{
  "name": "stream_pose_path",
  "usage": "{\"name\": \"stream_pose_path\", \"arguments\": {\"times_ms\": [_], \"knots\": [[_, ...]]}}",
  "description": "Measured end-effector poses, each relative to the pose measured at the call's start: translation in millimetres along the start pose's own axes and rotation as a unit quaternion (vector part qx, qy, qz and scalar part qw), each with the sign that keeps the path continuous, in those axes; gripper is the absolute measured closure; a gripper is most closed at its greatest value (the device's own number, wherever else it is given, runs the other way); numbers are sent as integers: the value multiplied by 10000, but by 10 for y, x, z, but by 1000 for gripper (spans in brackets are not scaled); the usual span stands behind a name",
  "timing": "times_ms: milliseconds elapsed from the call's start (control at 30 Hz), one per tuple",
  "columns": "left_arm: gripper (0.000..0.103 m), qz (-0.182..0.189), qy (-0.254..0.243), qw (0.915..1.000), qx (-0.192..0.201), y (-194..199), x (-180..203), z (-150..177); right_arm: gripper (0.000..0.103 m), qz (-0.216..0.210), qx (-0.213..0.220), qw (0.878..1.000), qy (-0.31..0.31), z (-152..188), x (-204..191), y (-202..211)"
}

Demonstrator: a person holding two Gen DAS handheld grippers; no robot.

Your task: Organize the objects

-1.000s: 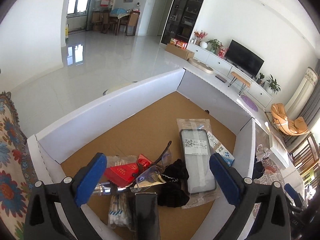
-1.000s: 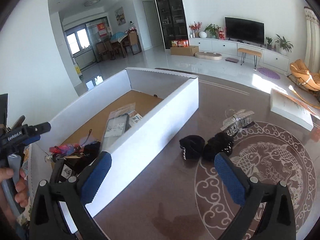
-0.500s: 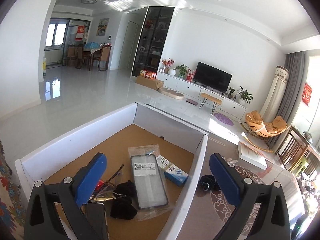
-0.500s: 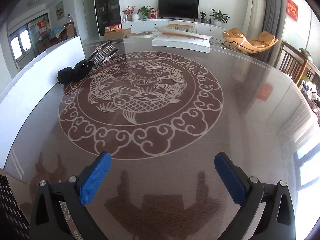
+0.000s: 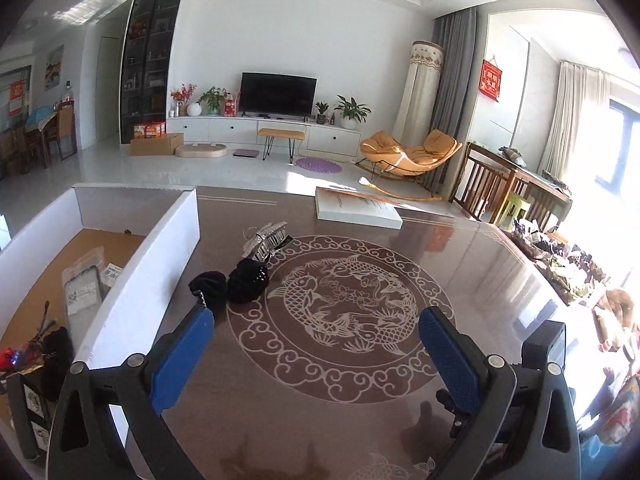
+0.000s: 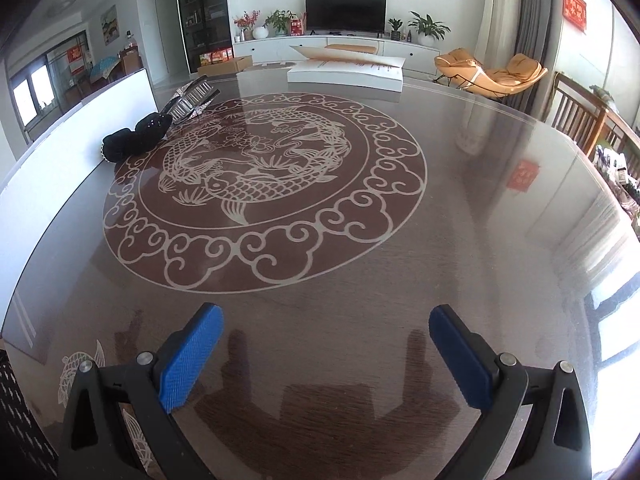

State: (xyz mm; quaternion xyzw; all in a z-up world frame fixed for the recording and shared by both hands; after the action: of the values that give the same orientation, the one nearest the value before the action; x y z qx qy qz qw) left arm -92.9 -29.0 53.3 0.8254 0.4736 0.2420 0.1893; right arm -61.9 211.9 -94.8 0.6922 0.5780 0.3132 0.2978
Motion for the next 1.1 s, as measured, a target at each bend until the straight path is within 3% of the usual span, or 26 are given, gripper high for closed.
{"name": "stream_pose_path", "arguments": {"times_ms": [233,467,800,933,1100], "knots": [[0,-203,-355,9967,-697,-427,167,350,0,59,-102,9998,145,15,-56,-44],[0,-475,-202,9862,-1571,-745,-97,727,0,157,-169,9993,286,36,-101,-75],[0,-700,-272,9814,-1765,-572,-258,874,0,-153,-327,9991,232,-6,-115,-137],[0,-742,-304,9794,-1855,-497,-298,946,0,-569,-346,9966,487,-391,-342,-335],[0,-742,-351,9799,-1818,-427,-286,925,0,-1327,-254,9907,175,-1521,-861,-686]]}}
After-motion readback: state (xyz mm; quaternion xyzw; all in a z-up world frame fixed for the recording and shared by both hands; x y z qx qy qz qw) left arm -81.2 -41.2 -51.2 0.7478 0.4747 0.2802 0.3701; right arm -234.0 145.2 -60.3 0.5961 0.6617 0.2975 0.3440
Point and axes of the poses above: each gripper's, at about its wrist camera, not at the fingertips, and y roughly against the way its jaws point, x to its right, z to its underside, the point moved 6 cm from there along -y, roughly the way its jaws point, and after that the axes turned 6 degrees about z, right-handed, at the moved point
